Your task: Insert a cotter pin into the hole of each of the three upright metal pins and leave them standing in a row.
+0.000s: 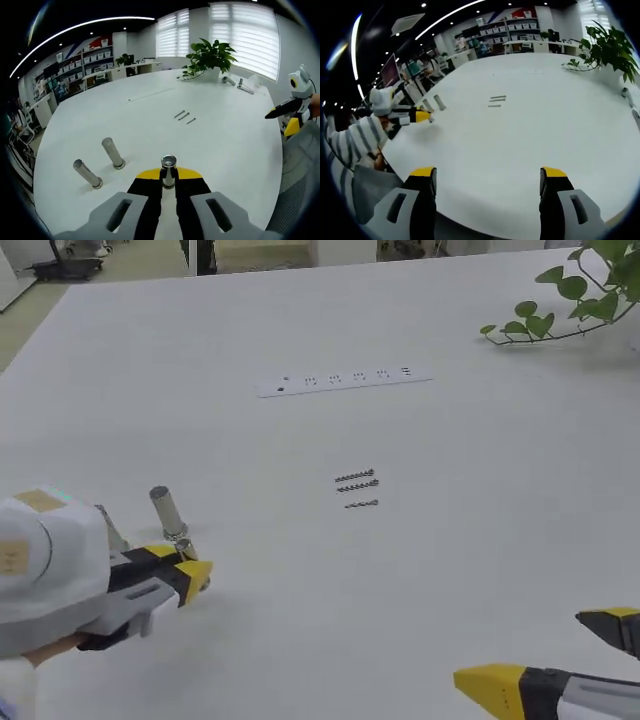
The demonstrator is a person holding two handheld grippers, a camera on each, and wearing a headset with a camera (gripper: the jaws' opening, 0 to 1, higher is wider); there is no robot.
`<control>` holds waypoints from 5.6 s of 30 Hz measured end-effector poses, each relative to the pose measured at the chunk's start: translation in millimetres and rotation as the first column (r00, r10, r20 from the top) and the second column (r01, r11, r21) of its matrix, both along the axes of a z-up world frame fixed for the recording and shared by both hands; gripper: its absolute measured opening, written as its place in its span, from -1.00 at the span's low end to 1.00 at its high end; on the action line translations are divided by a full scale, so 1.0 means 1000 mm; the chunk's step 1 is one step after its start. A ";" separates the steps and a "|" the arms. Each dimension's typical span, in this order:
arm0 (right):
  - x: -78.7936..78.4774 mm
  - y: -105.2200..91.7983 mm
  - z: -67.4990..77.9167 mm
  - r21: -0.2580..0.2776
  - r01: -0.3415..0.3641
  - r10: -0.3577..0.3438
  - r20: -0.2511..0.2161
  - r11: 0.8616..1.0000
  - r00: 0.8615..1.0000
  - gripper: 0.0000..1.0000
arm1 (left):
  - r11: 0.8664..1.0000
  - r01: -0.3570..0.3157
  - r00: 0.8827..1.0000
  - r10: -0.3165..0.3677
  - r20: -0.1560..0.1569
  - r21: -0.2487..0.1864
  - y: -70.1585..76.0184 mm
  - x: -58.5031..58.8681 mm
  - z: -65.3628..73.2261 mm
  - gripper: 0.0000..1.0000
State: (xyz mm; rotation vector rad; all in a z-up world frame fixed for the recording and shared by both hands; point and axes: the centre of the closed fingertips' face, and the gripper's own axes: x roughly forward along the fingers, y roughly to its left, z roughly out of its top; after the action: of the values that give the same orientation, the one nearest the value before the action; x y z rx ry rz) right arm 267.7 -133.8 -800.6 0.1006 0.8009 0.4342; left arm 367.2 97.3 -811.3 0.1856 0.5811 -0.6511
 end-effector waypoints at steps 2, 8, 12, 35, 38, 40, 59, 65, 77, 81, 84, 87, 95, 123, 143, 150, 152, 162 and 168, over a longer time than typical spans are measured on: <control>0.001 0.000 0.001 0.003 0.000 0.000 0.016 1.000 1.000 0.72 | 1.000 0.025 1.000 -0.025 -0.018 -0.003 -0.007 -0.006 -0.005 -0.86; 0.000 0.000 0.002 0.007 -0.009 0.008 0.027 1.000 1.000 0.73 | 0.998 0.057 0.997 -0.057 -0.047 0.002 -0.022 -0.019 -0.014 -0.86; 0.001 -0.002 0.003 0.010 -0.008 0.007 0.037 1.000 0.999 0.75 | 0.998 0.060 0.996 -0.061 -0.059 -0.003 -0.027 -0.021 -0.016 -0.86; 0.004 -0.003 0.008 0.005 -0.007 0.007 0.071 1.000 0.997 1.00 | 0.998 0.070 0.993 -0.070 -0.099 0.000 -0.033 -0.035 -0.029 -0.86; 0.004 -0.004 0.007 0.003 -0.009 0.009 0.067 1.000 0.998 1.00 | 0.998 0.070 0.993 -0.070 -0.096 0.002 -0.032 -0.036 -0.029 -0.86; 0.004 -0.004 0.007 0.002 -0.009 0.009 0.067 1.000 0.998 1.00 | 0.997 0.072 0.993 -0.072 -0.096 0.000 -0.032 -0.037 -0.030 -0.86; -0.003 0.001 -0.001 -0.007 -0.031 0.031 0.042 1.000 0.999 0.92 | 0.998 0.062 0.994 -0.064 -0.085 -0.021 -0.037 -0.043 -0.032 -0.84; -0.002 0.005 0.003 -0.002 -0.035 0.035 0.049 0.999 0.998 0.93 | 0.994 0.082 0.990 -0.073 -0.119 0.071 -0.030 -0.051 -0.046 -0.83; -0.005 0.007 0.003 -0.004 -0.039 0.039 0.046 0.999 0.998 0.93 | 0.998 0.018 0.995 -0.024 -0.099 -0.063 -0.030 -0.054 -0.032 -0.22; -0.006 0.009 0.003 -0.007 -0.048 0.049 0.041 0.999 0.998 0.93 | 0.989 -0.032 0.994 0.016 -0.109 -0.143 -0.027 -0.052 -0.022 0.02; -0.006 0.010 0.003 -0.007 -0.053 0.053 0.039 0.999 0.998 0.93 | 0.958 -0.082 0.993 0.054 -0.108 -0.273 -0.027 -0.047 -0.002 0.30; -0.007 0.010 0.002 -0.014 -0.065 0.065 0.031 0.998 0.997 0.93 | 0.965 -0.078 0.996 0.062 -0.069 -0.251 -0.018 -0.045 0.006 0.38; -0.010 0.015 0.000 -0.037 -0.111 0.111 0.010 0.993 0.994 0.93 | 0.987 0.006 0.998 -0.016 -0.063 -0.160 -0.010 -0.061 0.003 0.96; 0.047 0.012 0.018 -0.202 -0.327 0.323 -0.052 0.923 0.945 0.87 | 0.957 -0.111 0.992 0.092 -0.084 -0.266 0.009 -0.086 0.015 0.99; 0.097 0.040 0.011 -0.403 -0.650 0.638 -0.186 0.644 0.747 0.67 | 0.967 -0.050 0.998 0.037 -0.054 -0.251 -0.001 -0.095 0.022 0.99; 0.110 0.046 0.005 -0.402 -0.707 0.688 -0.221 0.582 0.691 0.48 | 0.967 -0.041 0.998 0.029 -0.053 -0.253 -0.004 -0.096 0.022 0.99; 0.117 0.050 0.004 -0.403 -0.717 0.709 -0.201 0.569 0.676 0.43 | 0.967 -0.041 0.998 0.028 -0.057 -0.251 -0.005 -0.096 0.021 0.99; 0.140 0.068 -0.005 -0.399 -0.775 0.772 -0.213 0.490 0.599 0.39 | 0.978 -0.015 0.996 -0.004 -0.092 -0.208 -0.007 -0.104 0.004 0.99; 0.149 0.078 -0.003 -0.408 -0.806 0.823 -0.192 0.429 0.535 0.34 | 0.977 -0.006 0.995 -0.016 -0.100 -0.213 -0.011 -0.108 0.003 0.99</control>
State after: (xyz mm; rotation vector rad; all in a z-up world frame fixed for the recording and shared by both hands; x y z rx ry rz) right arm 416.7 -55.3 -803.6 -0.8016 0.8595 1.1714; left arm 259.7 86.0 -808.1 -0.0469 0.6041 -0.7257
